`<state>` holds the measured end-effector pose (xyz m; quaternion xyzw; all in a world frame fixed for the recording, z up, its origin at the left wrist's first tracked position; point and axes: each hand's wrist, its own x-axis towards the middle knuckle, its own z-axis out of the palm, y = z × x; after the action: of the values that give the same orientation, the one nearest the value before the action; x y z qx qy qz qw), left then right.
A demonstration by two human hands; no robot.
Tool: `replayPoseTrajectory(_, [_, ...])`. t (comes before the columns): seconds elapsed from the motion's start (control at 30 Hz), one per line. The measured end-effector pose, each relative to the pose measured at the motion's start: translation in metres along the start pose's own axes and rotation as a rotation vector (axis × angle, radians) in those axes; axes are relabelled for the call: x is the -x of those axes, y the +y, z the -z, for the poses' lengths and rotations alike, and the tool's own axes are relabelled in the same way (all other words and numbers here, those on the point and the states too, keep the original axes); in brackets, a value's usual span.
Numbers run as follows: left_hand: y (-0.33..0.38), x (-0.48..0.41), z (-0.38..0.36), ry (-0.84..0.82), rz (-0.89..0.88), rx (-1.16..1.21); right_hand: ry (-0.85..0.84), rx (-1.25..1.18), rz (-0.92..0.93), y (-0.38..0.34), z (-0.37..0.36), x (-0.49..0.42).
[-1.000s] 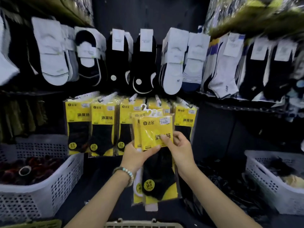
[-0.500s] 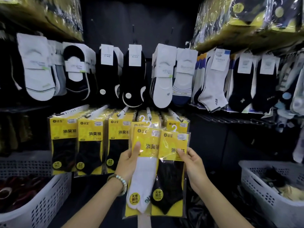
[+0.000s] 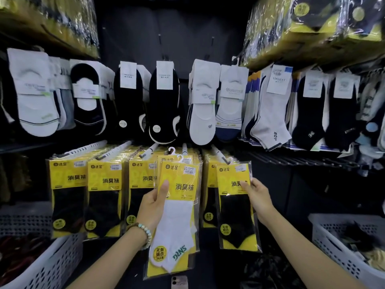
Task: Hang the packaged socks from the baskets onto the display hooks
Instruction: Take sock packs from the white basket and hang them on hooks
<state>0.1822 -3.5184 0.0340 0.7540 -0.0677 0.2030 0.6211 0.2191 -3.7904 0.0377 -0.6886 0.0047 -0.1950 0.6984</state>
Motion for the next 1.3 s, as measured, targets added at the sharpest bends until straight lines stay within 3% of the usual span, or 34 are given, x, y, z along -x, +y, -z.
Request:
replayPoseTrajectory(0.23, [-0.009,-0.01,-0.002,-0.012,0.015,0.012,-0.038,-0.016,-0.039,0.017,-0.019,-0.019])
replayPoseTrajectory(0.43, [-0.007,-0.006,-0.008,0.018,0.044,0.031,0.211,-0.039,-0.253,0.033,-0.021,-0.022])
replayPoseTrajectory(0.53, [-0.006,-0.001,-0.008,0.014,0.055,0.073,0.359,-0.01,-0.213,0.032,-0.021,-0.009])
replayPoseTrajectory(0.6, [-0.007,0.003,-0.008,0.024,0.069,0.082,0.313,-0.003,-0.171,0.028,-0.024,0.002])
replayPoseTrajectory(0.77, [-0.006,0.011,-0.017,0.017,0.124,0.117,-0.084,-0.102,-0.115,-0.006,-0.049,0.041])
replayPoseTrajectory(0.87, [-0.009,0.013,-0.024,0.043,0.163,0.128,-0.229,-0.064,-0.039,-0.015,-0.063,0.059])
replayPoseTrajectory(1.07, [-0.007,0.02,-0.027,-0.029,0.151,0.159,-0.179,-0.145,0.014,-0.006,-0.066,0.072])
replayPoseTrajectory(1.3, [-0.011,0.009,-0.017,-0.017,0.012,0.102,-0.071,-0.193,-0.092,0.011,-0.045,0.057])
